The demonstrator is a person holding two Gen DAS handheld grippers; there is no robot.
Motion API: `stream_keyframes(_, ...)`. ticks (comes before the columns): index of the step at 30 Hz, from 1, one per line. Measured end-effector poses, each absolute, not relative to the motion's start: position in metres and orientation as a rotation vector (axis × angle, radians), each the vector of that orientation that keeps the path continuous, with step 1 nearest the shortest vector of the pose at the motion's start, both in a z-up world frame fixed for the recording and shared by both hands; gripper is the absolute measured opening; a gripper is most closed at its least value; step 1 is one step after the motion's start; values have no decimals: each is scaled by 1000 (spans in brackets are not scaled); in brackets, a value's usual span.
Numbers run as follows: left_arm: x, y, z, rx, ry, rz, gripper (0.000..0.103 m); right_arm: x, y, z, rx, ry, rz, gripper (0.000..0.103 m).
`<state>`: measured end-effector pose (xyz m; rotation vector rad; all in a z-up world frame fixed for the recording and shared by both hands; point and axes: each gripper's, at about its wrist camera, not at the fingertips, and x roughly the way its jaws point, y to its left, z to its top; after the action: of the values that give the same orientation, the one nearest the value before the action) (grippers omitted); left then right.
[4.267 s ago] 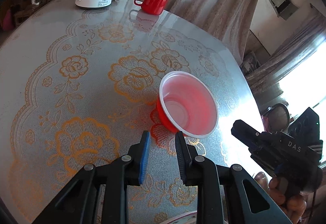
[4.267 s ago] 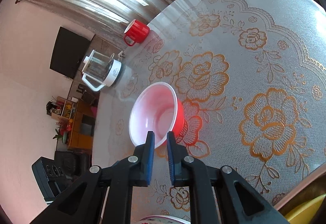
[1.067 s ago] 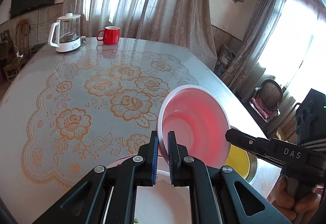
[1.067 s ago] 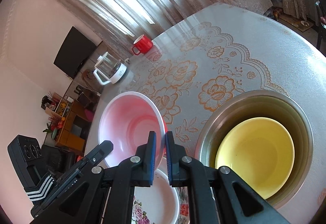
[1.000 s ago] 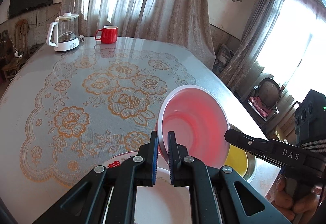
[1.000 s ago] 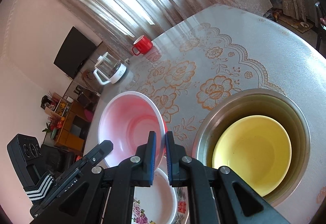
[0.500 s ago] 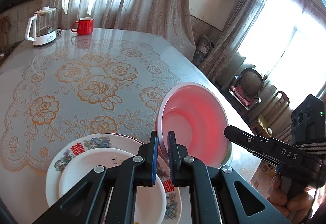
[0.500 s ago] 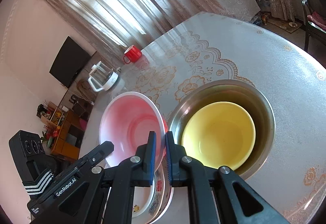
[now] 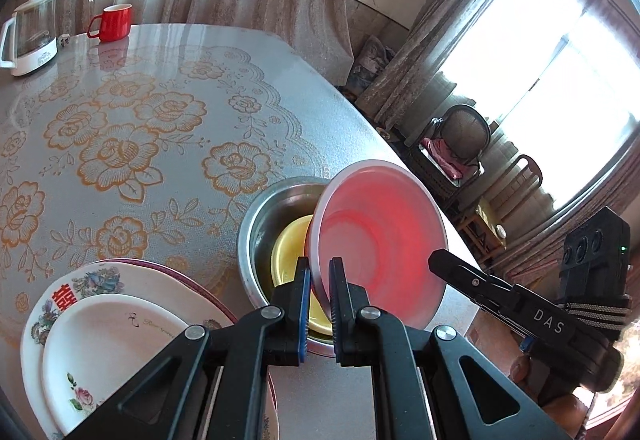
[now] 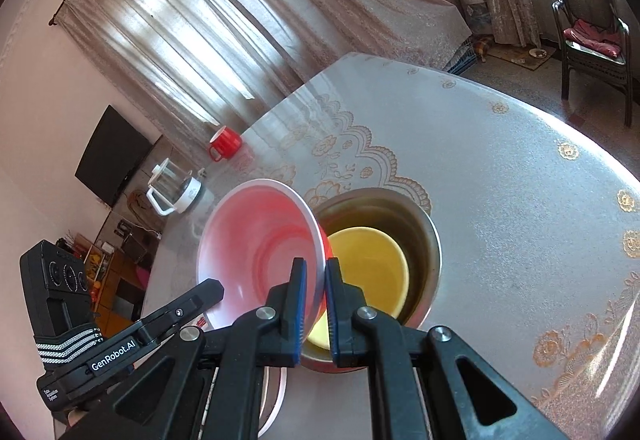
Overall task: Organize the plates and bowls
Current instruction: 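Lower the red bowl into the yellow bowl inside the steel bowl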
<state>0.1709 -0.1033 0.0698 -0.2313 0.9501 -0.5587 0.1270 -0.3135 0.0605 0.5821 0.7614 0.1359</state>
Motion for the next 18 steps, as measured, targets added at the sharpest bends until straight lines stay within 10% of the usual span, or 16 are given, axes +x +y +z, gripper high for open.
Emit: stream_keyframes(18,186,-122,30,-178,1075,-520,8,136,-325,28,536,847,42,8)
